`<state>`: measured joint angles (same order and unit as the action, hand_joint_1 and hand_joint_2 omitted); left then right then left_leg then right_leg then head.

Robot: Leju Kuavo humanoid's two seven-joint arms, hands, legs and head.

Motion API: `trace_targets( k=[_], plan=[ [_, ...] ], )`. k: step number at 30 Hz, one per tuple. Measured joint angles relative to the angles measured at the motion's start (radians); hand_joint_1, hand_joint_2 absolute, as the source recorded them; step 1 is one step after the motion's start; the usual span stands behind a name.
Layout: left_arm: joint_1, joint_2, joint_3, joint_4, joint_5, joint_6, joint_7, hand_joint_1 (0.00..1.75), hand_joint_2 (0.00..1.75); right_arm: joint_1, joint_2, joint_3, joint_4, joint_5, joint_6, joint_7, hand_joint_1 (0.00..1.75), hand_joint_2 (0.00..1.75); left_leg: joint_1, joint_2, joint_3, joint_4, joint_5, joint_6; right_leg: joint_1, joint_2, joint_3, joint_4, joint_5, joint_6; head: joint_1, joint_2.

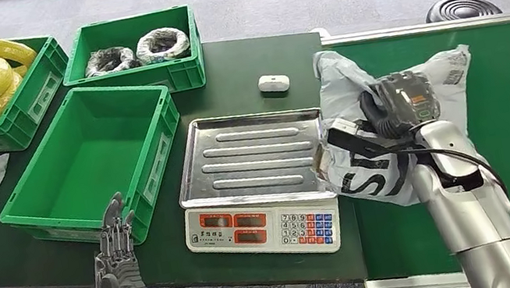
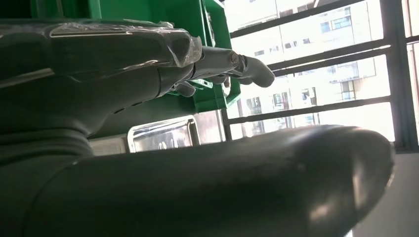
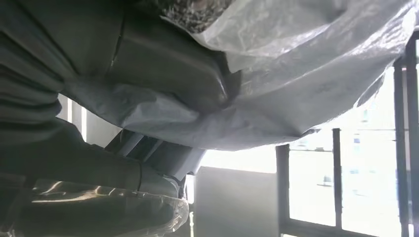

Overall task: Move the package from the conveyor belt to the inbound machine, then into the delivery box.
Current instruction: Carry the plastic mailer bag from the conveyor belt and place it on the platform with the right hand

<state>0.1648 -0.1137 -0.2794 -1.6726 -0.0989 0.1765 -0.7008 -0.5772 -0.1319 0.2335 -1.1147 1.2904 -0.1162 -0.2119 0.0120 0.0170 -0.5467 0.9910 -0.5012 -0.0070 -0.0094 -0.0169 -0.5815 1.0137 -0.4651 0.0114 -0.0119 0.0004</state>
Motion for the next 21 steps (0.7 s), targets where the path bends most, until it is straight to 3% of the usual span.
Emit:
trace_targets(
  k=[6, 11, 21],
  plan=[
    [-0.039, 0.002, -0.029, 0.042, 0.002, -0.011, 0.0, 0.0, 0.0, -0.137, 0.124, 0.125, 0.154, -0.018, 0.012, -0.032, 1.75, 1.75, 0.0, 0.0, 0.0, 0.0, 0.0, 0.0, 0.0, 0.0, 0.0, 0.0, 0.0, 0.0, 0.0, 0.0],
    [-0.07, -0.003, -0.035, 0.076, 0.002, -0.018, 0.0, 0.0, 0.0, -0.192, 0.221, 0.215, 0.247, -0.053, 0.014, -0.051, 1.75, 1.75, 0.0, -0.001, 0.0, 0.0, 0.0, 0.0, 0.0, -0.001, -0.001, 0.0, 0.0, 0.0, 0.0, 0.0],
    [-0.1, -0.008, -0.035, 0.113, 0.006, -0.02, 0.0, 0.0, 0.0, -0.19, 0.297, 0.296, 0.345, -0.108, 0.008, -0.067, 1.75, 1.75, 0.0, -0.001, -0.001, 0.0, 0.0, 0.0, 0.0, 0.0, -0.001, 0.0, 0.0, 0.0, 0.0, 0.0]
  ],
)
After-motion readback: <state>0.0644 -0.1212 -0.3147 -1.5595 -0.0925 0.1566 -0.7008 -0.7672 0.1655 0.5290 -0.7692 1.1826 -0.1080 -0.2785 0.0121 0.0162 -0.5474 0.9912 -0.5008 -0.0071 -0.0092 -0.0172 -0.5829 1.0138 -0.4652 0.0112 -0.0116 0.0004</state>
